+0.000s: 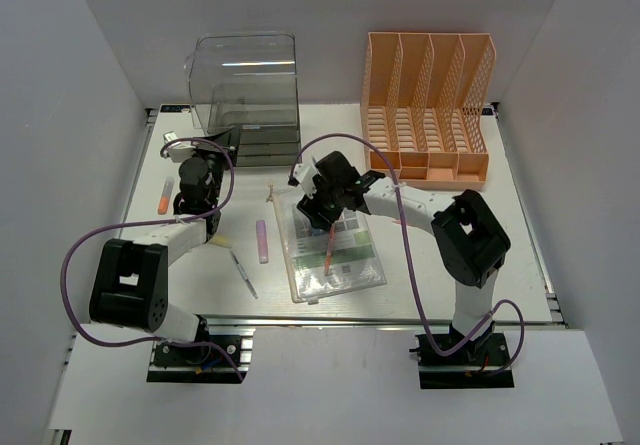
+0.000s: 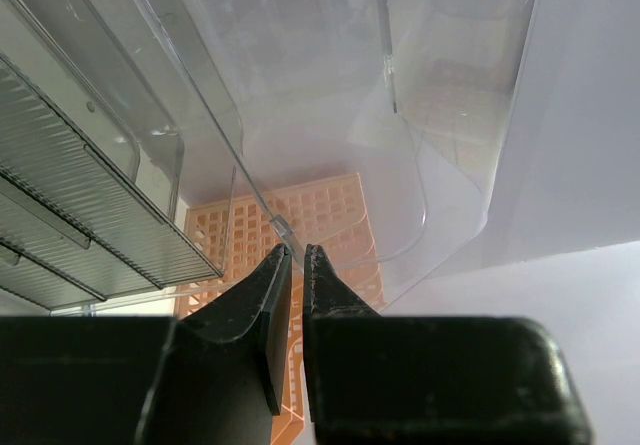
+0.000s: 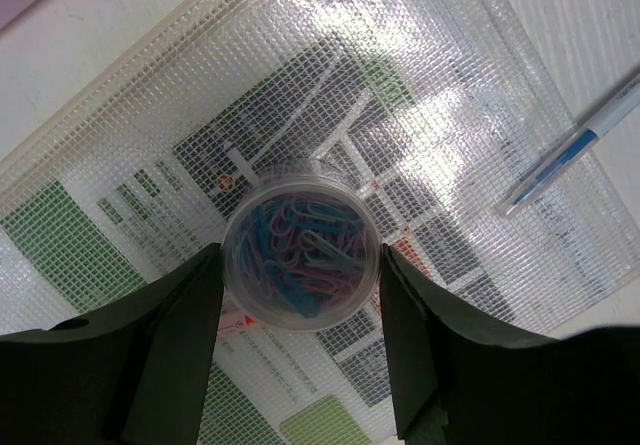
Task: Organize the desk
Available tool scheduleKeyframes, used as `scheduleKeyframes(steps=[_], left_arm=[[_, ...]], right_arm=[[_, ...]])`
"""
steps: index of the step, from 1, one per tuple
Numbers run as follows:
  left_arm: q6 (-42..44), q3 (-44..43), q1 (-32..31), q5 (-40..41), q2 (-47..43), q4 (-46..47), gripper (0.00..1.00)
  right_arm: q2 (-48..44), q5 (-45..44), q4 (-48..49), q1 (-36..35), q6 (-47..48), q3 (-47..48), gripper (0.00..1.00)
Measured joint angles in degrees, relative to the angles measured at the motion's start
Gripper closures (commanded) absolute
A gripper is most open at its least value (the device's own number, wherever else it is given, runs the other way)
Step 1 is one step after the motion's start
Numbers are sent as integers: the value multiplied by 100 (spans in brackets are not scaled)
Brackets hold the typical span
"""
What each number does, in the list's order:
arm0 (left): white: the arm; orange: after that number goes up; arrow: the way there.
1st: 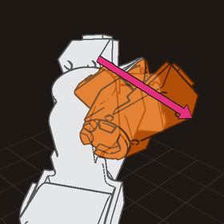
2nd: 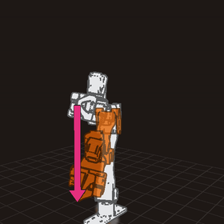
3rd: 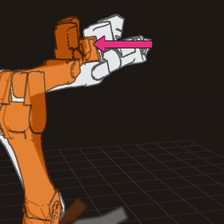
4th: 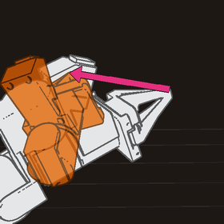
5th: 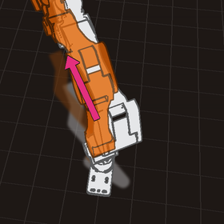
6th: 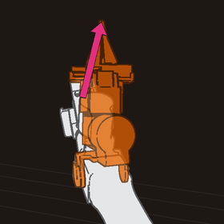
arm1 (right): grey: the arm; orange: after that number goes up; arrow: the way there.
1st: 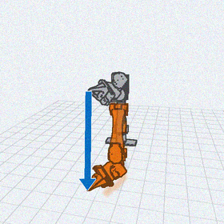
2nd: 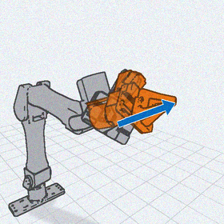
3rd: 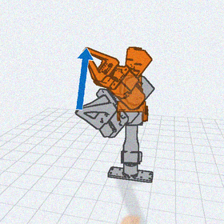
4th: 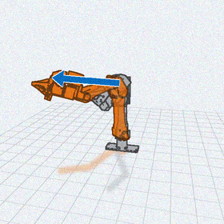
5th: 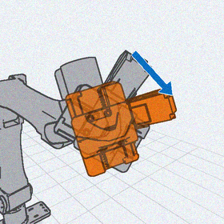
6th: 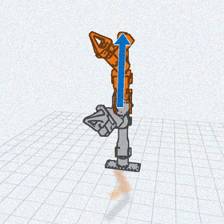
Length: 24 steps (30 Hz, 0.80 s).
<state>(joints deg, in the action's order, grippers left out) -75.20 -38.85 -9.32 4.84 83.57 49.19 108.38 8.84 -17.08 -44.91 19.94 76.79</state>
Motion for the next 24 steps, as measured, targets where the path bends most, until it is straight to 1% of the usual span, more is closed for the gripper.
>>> scheduleKeyframes(steps=[2, 3, 5, 6, 8, 10, 12, 13, 14, 15, 16, 20, 22, 24], left_arm=[[15, 0, 0, 0, -13, -9, 100], [17, 0, 0, 0, -15, -11, 100], [20, 0, 0, 0, -17, -11, 100], [17, 0, 0, 0, -17, -11, 100], [17, 0, 0, 0, -17, -13, 100], [17, -2, 0, 0, -17, -13, 100], [20, -4, 0, 0, -17, -31, 100], [20, -11, 0, 0, -17, -42, 100], [20, -15, 0, 0, -20, -50, 100], [20, -24, 0, -2, -22, -70, 100], [22, -33, 0, -2, -22, -85, 100], [22, -35, 0, -9, -24, -118, 100], [22, -37, 0, -9, -24, -125, 100], [22, -48, 0, -9, -42, -164, 100]], right_arm=[[0, -4, 0, 0, 15, 4, 51], [0, 4, -2, -2, 26, 4, 57], [0, 26, -42, -2, 66, 24, 62], [7, 50, -85, -2, 90, 46, 68], [24, 116, -201, -2, 160, 105, 73], [35, 205, -310, -2, 223, 168, 75], [37, 273, -428, -9, 323, 236, 81], [37, 293, -492, -11, 382, 286, 84], [37, 304, -564, -17, 470, 348, 92], [37, 310, -651, -24, 566, 435, 95], [37, 302, -723, -28, 660, 529, 97], [63, 111, -1045, -83, 1276, 1176, 98], [59, -66, -1014, -133, 1685, 1469, 98], [9, -278, -826, -201, 2079, 1541, 98]])
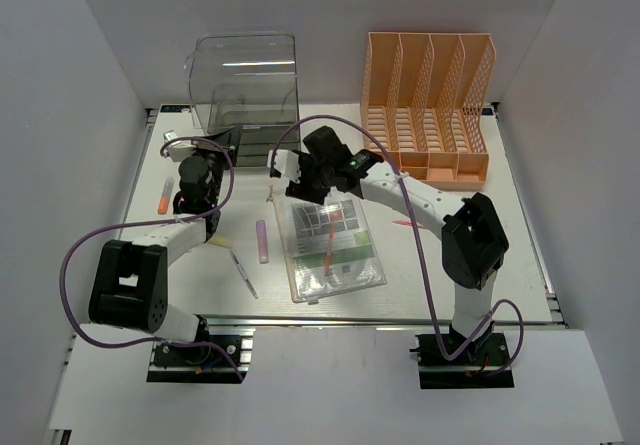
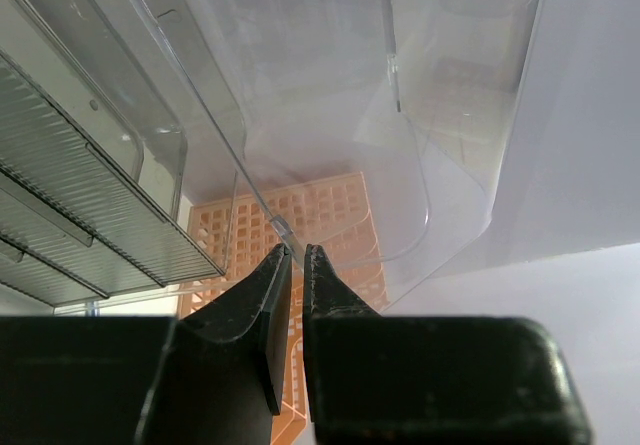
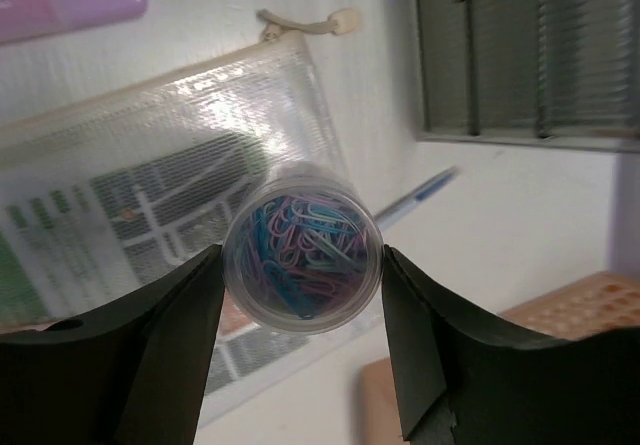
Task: Organize the desk
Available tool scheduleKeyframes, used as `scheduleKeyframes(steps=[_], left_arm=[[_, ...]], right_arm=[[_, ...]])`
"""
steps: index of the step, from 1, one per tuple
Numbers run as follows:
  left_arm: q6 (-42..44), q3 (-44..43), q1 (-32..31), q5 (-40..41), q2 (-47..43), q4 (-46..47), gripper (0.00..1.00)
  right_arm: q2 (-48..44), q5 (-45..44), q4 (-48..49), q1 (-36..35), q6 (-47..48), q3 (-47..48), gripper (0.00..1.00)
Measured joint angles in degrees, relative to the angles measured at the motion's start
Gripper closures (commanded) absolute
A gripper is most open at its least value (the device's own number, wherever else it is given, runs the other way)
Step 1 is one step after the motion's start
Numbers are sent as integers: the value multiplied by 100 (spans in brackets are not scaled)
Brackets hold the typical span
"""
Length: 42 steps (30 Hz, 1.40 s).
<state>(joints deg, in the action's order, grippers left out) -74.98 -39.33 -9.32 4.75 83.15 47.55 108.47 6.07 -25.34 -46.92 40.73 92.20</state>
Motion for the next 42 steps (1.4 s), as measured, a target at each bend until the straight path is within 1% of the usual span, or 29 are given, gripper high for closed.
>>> scheduleKeyframes(steps=[3, 9, 12, 15, 16, 21, 24, 32, 36, 42], left_arm=[[4, -22, 0, 0, -33, -48, 100], [20, -94, 0, -17, -48, -111, 100], [26, -127, 0, -28, -50, -197, 100], [44, -190, 0, -44, -50, -269, 100], [46, -210, 0, -63, -50, -282, 100], [59, -319, 0, -138, -50, -321, 100], [63, -365, 0, -144, -52, -378, 100], [61, -380, 0, -186, -63, -431, 100], [61, -380, 0, -186, -66, -431, 100], [59, -380, 0, -186, -94, -433, 100]], right_arm=[[-44, -328, 214, -114, 616, -26, 100], [-44, -798, 737, -280, 1600, -74, 100], [-46, -1058, 1423, -356, 2159, -365, 100], [-26, -1233, 1856, -398, 2667, -586, 100], [-15, -1266, 2000, -413, 2826, -625, 100], [-7, -1344, 3442, -439, 3899, -1187, 100], [107, -1342, 3941, -444, 4360, -1305, 100], [203, -1213, 4977, -461, 5167, -1550, 100], [391, -1193, 5580, -459, 5552, -1550, 100], [820, -1158, 6061, -452, 5936, -1526, 100]])
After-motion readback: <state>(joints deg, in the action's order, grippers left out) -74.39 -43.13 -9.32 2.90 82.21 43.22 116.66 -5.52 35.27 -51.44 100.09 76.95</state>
